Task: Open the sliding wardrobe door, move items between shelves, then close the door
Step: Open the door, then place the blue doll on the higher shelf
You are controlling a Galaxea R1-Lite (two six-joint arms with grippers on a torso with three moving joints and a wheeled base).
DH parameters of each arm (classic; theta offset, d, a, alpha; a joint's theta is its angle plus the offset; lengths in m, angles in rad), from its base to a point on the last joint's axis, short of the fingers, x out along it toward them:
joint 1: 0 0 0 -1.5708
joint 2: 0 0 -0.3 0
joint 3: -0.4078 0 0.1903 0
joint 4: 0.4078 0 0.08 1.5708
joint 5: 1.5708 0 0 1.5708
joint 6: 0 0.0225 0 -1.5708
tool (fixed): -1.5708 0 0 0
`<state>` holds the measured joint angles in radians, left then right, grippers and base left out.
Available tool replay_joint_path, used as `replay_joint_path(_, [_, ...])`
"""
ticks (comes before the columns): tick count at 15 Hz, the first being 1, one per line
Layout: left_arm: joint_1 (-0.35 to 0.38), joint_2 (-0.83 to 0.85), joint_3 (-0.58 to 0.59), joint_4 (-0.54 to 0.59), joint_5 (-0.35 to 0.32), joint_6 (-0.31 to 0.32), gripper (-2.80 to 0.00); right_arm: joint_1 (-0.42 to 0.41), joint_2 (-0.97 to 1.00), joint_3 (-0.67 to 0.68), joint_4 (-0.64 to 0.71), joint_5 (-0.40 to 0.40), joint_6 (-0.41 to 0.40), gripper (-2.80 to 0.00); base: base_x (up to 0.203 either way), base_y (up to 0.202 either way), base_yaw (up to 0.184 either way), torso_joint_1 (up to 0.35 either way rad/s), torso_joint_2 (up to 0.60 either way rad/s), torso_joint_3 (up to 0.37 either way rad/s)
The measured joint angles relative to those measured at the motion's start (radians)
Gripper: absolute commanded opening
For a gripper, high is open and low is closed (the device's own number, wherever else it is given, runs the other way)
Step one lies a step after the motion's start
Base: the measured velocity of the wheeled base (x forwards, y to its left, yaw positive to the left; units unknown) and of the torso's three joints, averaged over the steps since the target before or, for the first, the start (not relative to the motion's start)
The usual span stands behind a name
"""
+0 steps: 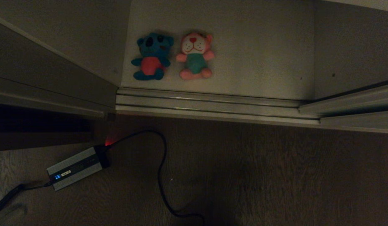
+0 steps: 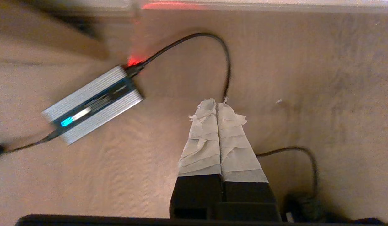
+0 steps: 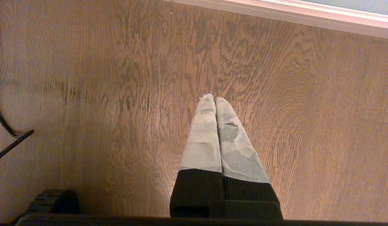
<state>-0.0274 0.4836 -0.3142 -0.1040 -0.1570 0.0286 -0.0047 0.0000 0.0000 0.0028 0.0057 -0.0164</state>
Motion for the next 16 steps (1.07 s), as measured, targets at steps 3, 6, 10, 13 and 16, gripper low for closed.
replay_joint_path(3, [-0.021,0.332,-0.1,-0.156,-0.055,-0.019,-2.8,0.0,0.0,0.0,0.0,0.0,0.0,-2.8,0.0,0.0,0.0,0.0,0.0,0.0])
replay_joint_path(6, [-0.076,0.585,-0.197,-0.234,-0.086,-0.041,-2.8,0.0,0.0,0.0,0.0,0.0,0.0,-2.8,0.0,0.0,0.0,0.0,0.0,0.0])
replay_joint_path(10, [-0.147,0.819,-0.262,-0.296,-0.093,-0.07,-2.8,0.0,0.0,0.0,0.0,0.0,0.0,-2.8,0.0,0.0,0.0,0.0,0.0,0.0])
replay_joint_path(13, [-0.162,0.956,-0.325,-0.432,-0.034,-0.096,-2.8,0.0,0.0,0.0,0.0,0.0,0.0,-2.8,0.0,0.0,0.0,0.0,0.0,0.0])
replay_joint_path(16, [-0.176,1.079,-0.392,-0.608,0.076,-0.112,0.0,0.0,0.0,0.0,0.0,0.0,0.0,-2.8,0.0,0.0,0.0,0.0,0.0,0.0])
